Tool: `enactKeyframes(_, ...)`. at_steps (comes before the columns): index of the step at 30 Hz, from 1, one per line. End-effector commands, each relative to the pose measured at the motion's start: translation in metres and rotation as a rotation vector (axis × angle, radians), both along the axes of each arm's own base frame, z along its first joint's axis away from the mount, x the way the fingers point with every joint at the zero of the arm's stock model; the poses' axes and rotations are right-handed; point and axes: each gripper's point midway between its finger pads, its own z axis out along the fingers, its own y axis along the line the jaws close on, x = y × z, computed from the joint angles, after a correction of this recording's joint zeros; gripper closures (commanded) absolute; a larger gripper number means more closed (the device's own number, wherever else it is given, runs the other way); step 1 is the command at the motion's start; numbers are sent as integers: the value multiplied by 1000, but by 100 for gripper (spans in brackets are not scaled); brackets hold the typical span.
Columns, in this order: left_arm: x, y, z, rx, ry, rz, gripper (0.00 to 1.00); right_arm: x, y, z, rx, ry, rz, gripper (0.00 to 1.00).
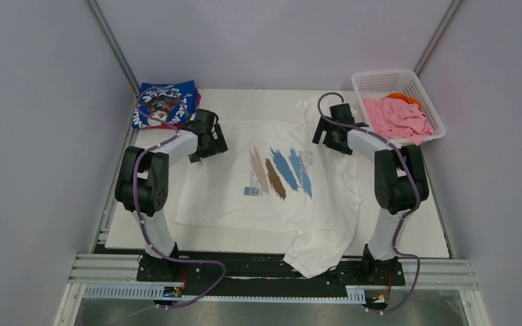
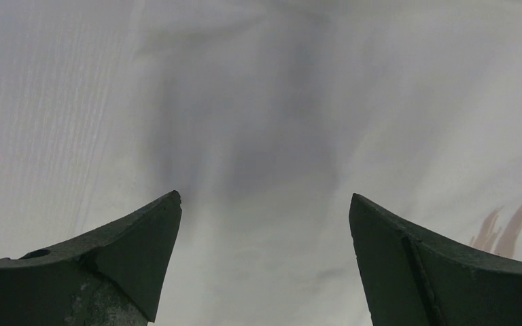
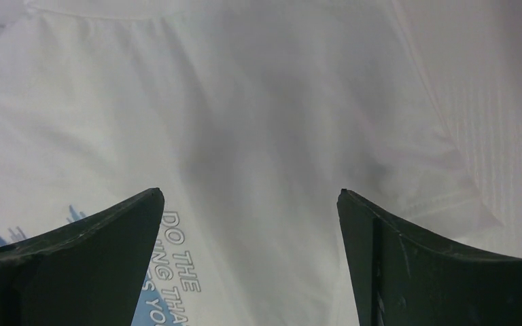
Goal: Fold and stack the t-shirts
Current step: Flatten out the tshirt
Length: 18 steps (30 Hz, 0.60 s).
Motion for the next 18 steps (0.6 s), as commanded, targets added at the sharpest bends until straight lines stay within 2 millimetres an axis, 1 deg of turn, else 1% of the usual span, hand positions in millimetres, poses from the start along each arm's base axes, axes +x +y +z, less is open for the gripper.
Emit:
enactKeyframes(1, 6, 11, -2, -36, -27, 58, 0, 27, -13, -11, -62, -2, -39, 0)
enactKeyframes(4, 6, 20, -7, -40, -34, 93, 0, 35, -19, -24, -60, 23, -63, 0)
enactKeyframes(5, 7, 24, -8, -40, -33, 104, 0, 39, -20, -27, -53, 28, -65, 0)
enactKeyframes(10, 15, 29, -19, -40, -5, 134, 0, 63, -24, -38, -42, 46, -64, 0)
enactKeyframes(13, 23, 33, -20, -50, -25, 167, 0, 79, -26, -43, -42, 49, -71, 0)
enactKeyframes(17, 35, 40, -22, -52, -24, 190, 0, 106, -31, -37, -39, 12, -89, 0)
enactKeyframes(18, 41, 41, -21, -51, -30, 192, 0, 112, -30, -36, -35, 4, -88, 0)
